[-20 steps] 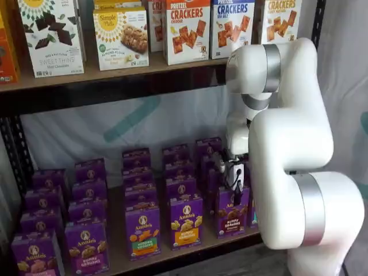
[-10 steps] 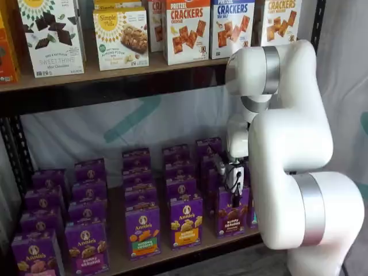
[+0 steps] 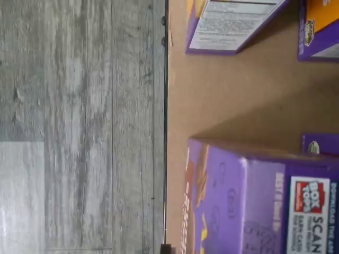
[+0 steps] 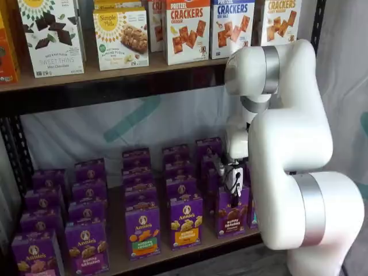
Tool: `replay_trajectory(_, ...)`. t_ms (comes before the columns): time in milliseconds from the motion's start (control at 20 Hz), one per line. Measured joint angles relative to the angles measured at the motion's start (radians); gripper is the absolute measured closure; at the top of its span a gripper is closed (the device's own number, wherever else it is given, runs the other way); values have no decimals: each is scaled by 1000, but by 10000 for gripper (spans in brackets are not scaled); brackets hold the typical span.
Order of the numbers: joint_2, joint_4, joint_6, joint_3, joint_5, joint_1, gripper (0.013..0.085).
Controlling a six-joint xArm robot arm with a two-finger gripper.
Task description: Pick up the purple box with a brown patch in the center, on the bottom shelf, the fifth box from the left
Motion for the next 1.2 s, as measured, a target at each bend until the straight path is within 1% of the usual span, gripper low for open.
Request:
replay_trajectory(50, 0, -3, 3, 0, 0, 0, 370)
replay_trajectory(100, 0, -2, 3, 2, -1, 1, 410)
replay_trajectory(150, 0, 0, 2, 3, -1, 1, 410)
replay_trajectory(200, 0, 3, -1, 4, -1, 2, 450)
replay_trajectory(250, -1, 5, -3, 5, -1, 2, 450)
replay_trajectory(300, -2, 7, -4, 6, -1, 2, 490)
replay_trajectory(350, -2, 6, -4, 7, 0, 2, 490)
replay_trajectory(400, -3, 5, -2, 9, 0, 2, 530)
replay_trajectory(550, -6, -1, 3, 14, -1, 2, 530)
replay_trajectory(700, -10, 12, -10, 21, -10, 1, 530)
replay_trajectory(750, -12, 17, -14, 24, -12, 1, 570)
replay_trajectory(800, -14, 19, -16, 26, -12, 1, 570)
replay_trajectory(850, -16, 21, -18, 28, -11, 1, 610)
replay_trajectory(900, -17, 21, -18, 29, -10, 1, 610)
replay_trajectory(950, -19, 20, -17, 30, -9, 1, 650)
replay_trajectory(1050, -22, 9, -6, 35, -9, 2, 650)
replay_trajectory(1200, -27, 10, -5, 44, -16, 4, 650)
